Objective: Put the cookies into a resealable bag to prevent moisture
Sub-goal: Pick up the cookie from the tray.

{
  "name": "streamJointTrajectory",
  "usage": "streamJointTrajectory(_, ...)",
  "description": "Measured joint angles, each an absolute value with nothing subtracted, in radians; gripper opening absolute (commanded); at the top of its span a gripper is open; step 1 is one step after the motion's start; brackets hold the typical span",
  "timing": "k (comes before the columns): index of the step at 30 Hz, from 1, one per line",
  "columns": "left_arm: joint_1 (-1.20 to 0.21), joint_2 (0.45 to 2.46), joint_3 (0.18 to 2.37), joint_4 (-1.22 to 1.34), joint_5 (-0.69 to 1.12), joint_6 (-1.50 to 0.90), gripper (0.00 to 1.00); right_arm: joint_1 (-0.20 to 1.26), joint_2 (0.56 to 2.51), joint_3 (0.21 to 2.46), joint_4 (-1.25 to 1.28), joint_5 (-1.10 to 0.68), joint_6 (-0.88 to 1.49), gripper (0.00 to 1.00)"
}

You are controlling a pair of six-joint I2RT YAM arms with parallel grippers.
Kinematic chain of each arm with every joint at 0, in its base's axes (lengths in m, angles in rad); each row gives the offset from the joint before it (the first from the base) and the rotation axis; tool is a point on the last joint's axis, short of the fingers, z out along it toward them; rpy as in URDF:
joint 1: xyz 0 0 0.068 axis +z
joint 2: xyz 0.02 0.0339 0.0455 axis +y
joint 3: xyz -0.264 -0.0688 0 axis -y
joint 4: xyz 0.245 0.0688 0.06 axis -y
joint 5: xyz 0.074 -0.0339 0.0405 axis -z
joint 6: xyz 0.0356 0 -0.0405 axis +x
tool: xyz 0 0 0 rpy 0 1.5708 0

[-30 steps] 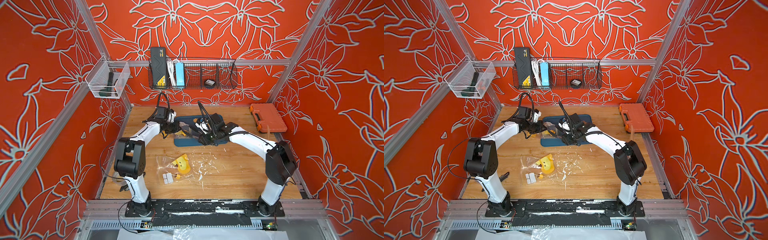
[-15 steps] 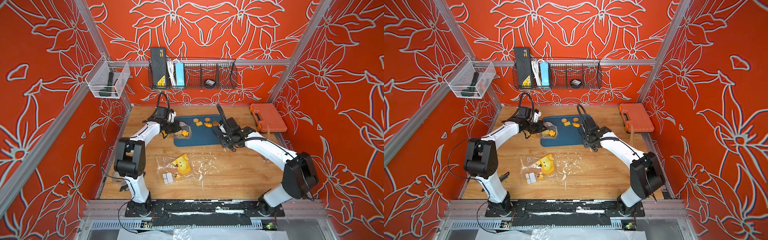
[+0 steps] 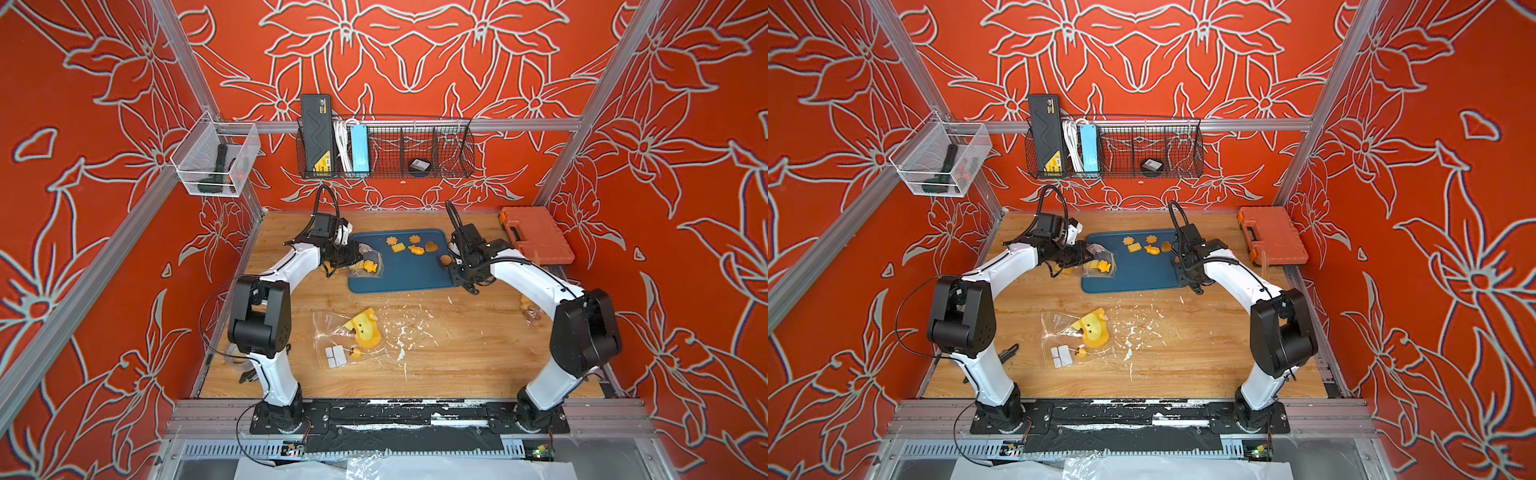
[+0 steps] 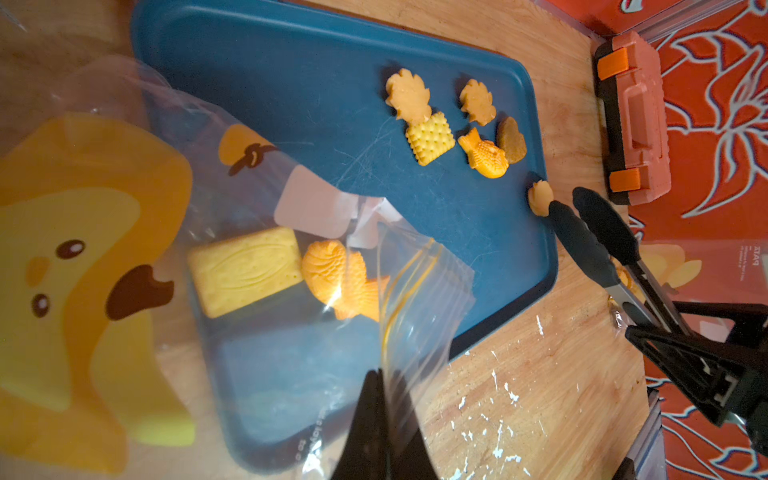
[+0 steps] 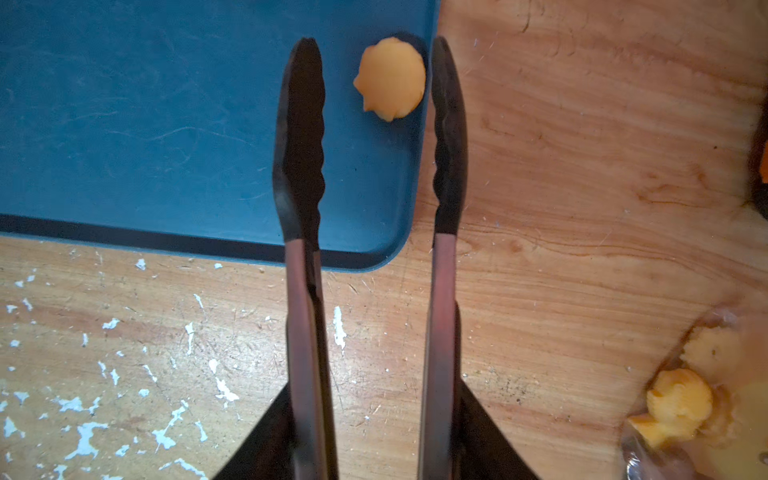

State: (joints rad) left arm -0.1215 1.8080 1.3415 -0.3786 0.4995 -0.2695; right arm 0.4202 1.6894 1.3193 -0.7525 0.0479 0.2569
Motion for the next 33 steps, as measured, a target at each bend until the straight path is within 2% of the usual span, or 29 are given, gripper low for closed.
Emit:
streamJointTrajectory(29,-0.121,1.808,1.341,-0.373,0.501,-0.27,0.0,0.403,1.862,1.456,-0.81,0.023,0.248,0.52)
streamJointTrajectory(33,-0.121,1.808,1.341,-0.372,0.501,-0.27,0.0,0.402,1.89,1.477,-0.818,0.024,0.245,0.49)
